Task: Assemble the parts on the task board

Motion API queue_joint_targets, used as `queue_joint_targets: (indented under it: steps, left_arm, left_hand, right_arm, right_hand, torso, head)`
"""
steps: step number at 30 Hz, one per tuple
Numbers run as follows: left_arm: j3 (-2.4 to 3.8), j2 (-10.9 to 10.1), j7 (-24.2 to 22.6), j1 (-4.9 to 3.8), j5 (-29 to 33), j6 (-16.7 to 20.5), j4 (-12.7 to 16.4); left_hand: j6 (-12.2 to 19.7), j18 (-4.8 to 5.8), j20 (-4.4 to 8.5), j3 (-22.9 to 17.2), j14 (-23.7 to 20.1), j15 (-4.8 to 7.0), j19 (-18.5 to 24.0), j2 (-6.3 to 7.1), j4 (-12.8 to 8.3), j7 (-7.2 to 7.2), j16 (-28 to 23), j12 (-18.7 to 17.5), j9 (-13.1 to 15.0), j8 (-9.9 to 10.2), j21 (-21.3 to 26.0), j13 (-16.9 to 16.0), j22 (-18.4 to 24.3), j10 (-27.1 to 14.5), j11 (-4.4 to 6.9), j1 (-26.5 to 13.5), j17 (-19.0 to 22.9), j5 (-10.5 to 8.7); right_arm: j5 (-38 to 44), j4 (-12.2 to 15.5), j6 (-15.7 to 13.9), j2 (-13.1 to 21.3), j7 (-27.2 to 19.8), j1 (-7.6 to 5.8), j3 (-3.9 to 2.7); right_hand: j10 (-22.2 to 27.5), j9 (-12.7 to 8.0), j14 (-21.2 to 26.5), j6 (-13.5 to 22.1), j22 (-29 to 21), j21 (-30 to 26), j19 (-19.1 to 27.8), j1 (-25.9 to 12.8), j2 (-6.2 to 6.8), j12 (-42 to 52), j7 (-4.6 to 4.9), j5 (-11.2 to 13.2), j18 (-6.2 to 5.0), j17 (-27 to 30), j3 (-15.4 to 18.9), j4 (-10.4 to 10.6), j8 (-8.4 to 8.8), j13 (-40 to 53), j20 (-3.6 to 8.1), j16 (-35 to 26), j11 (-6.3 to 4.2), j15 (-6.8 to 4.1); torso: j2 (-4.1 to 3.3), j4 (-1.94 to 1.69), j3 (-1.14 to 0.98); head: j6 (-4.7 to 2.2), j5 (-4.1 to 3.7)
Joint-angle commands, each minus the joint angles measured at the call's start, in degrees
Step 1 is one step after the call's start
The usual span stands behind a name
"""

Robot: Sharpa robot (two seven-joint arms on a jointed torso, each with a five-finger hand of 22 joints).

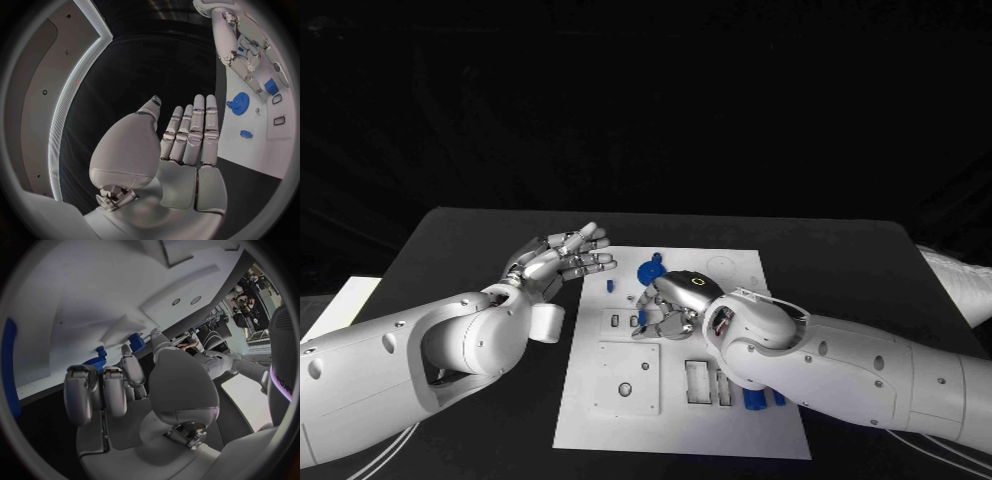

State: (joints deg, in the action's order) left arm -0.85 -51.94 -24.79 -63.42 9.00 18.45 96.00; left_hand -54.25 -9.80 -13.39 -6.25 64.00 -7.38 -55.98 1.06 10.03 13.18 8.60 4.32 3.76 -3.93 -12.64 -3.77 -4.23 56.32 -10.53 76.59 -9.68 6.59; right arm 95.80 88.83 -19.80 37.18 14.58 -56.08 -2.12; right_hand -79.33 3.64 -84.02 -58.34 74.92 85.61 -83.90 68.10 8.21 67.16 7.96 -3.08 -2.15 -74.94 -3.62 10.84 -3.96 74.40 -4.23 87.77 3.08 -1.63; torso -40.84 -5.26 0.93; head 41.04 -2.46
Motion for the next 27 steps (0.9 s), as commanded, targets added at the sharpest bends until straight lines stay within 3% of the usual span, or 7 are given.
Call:
queue_joint_targets:
  steps: [1, 8, 14, 19, 22, 25, 27]
  left_arm:
    - [0.03, 0.09, -0.27, -0.03, 0.12, -1.09, 0.03]
    - [0.02, 0.20, 0.81, -0.03, -2.02, -0.96, -0.54]
    - [0.03, 0.41, 7.82, -0.09, -11.13, -1.52, -2.23]
    - [0.05, 1.16, 20.42, -0.89, -21.95, -4.75, -3.98]
    - [0.07, 2.61, 32.10, -2.38, -32.58, -10.34, -5.89]
    - [0.07, 4.05, 41.84, -3.76, -41.48, -14.70, -7.04]
    - [0.07, 4.80, 46.24, -4.38, -45.59, -16.97, -7.42]
  left_hand:
    - [-0.17, -0.72, -0.23, 0.08, -0.16, -0.01, -0.24, -0.45, -0.38, 0.21, -0.39, -0.13, -0.02, 0.17, 0.35, -0.01, 0.07, 0.30, 0.06, -0.16, -0.09, -0.28]
    - [-1.24, -0.82, 0.50, -0.08, 2.42, 0.88, -2.19, -0.78, -1.18, -0.49, 0.59, 0.46, 0.05, -0.02, -0.39, -0.22, -0.19, 2.18, 0.82, 0.00, -1.13, -0.26]
    - [-6.42, -0.70, 6.62, -1.26, 20.99, 6.83, -16.70, -0.75, -1.57, -4.10, 12.66, 4.13, 0.55, -1.40, -9.49, -1.96, -4.33, 13.34, 5.62, 0.11, -9.68, -0.21]
    - [-9.14, 0.04, 10.00, -2.42, 24.34, 9.79, -24.41, 1.25, -0.33, -6.49, 64.47, 9.22, 1.09, -1.50, -21.81, -6.61, -13.15, 22.86, 8.49, -1.39, -59.66, -0.40]
    - [-9.29, 3.01, 11.25, 0.10, 25.07, 10.25, -26.76, 1.93, 3.27, -7.70, 77.86, 22.71, 2.73, -4.30, -44.70, -18.49, -39.01, 21.87, 8.95, -5.82, -75.42, -0.57]
    - [-7.94, 3.64, 11.38, 3.04, 25.66, 10.82, -25.12, 1.41, 6.75, -8.64, 80.59, 46.70, 5.52, -9.27, -53.52, -41.57, -48.44, 16.62, 9.76, -7.64, -79.11, -0.24]
    - [-7.72, 4.06, 11.12, 4.13, 26.00, 10.68, -25.34, 0.59, 5.99, -8.06, 81.40, 52.09, 6.67, -11.14, -56.15, -47.18, -51.99, 17.11, 9.98, -8.84, -80.32, -0.41]
  right_arm:
    - [-0.60, 0.54, -9.47, 0.32, -2.01, 0.09, -0.04]
    - [-6.36, 3.15, -19.91, 2.81, -12.54, 0.16, -0.26]
    - [-22.93, 5.87, -17.81, 8.13, -26.21, -1.93, -1.18]
    - [-38.91, 6.05, -9.19, 13.59, -27.68, -6.01, -1.40]
    - [-46.27, 5.04, -5.92, 17.09, -27.09, -8.89, -1.41]
    - [-49.34, 4.15, -5.04, 19.20, -26.64, -10.36, -1.39]
    - [-50.23, 3.67, -4.79, 19.94, -26.47, -10.82, -1.39]
  right_hand:
    - [0.51, 0.17, -4.84, 0.28, 5.31, -0.30, -1.67, 1.76, -0.08, -0.19, -0.08, -0.03, 0.02, -9.81, 2.60, 2.54, -0.03, -0.22, -0.47, -0.19, -0.12, 0.40]
    - [0.22, 0.19, -5.05, 0.38, 5.11, -0.42, -1.63, 5.24, -0.67, 0.89, -0.07, -1.00, -0.03, -10.77, 4.60, 5.56, -0.16, 0.12, -0.51, 0.22, -0.05, 0.41]
    - [0.63, 0.18, -4.75, 0.36, 4.41, -0.83, -1.26, 8.43, -2.88, 0.62, -0.07, -3.49, -0.18, -9.57, 3.90, 4.32, -0.16, -0.26, -0.50, -0.41, -0.08, 0.38]
    - [2.01, 0.18, -4.37, 0.53, 2.29, -1.98, -0.26, 10.11, -3.95, -1.62, 0.01, -4.28, -0.63, -8.09, 3.78, 3.08, -0.10, -1.96, -0.49, -1.24, -0.05, 0.38]
    - [2.24, 0.20, -4.28, 0.49, 1.87, -2.25, -0.07, 10.84, -4.53, -1.99, 0.01, -5.44, -0.71, -7.71, 3.79, 2.35, -0.14, -2.34, -0.46, -1.49, -0.07, 0.35]
    - [2.24, 0.20, -4.27, 0.51, 1.79, -2.30, -0.04, 10.96, -4.68, -1.99, 0.02, -5.73, -0.73, -7.66, 3.84, 2.18, -0.14, -2.38, -0.45, -1.54, -0.07, 0.34]
    - [2.24, 0.20, -4.27, 0.50, 1.82, -2.30, -0.06, 11.00, -4.76, -2.00, 0.02, -5.92, -0.72, -7.63, 3.88, 2.09, -0.15, -2.42, -0.45, -1.56, -0.07, 0.34]
  torso:
    - [0.01, -0.01, -0.03]
    - [0.04, -0.01, -0.09]
    - [0.46, 0.19, -0.23]
    - [1.11, 0.51, -0.38]
    - [1.67, 0.77, -0.51]
    - [1.97, 1.01, -0.71]
    - [2.07, 1.17, -0.80]
  head:
    - [-0.06, -0.09]
    - [-0.24, -0.02]
    - [-0.31, 0.39]
    - [-0.31, 0.72]
    - [-0.12, 0.92]
    - [0.09, 1.18]
    - [0.19, 1.34]
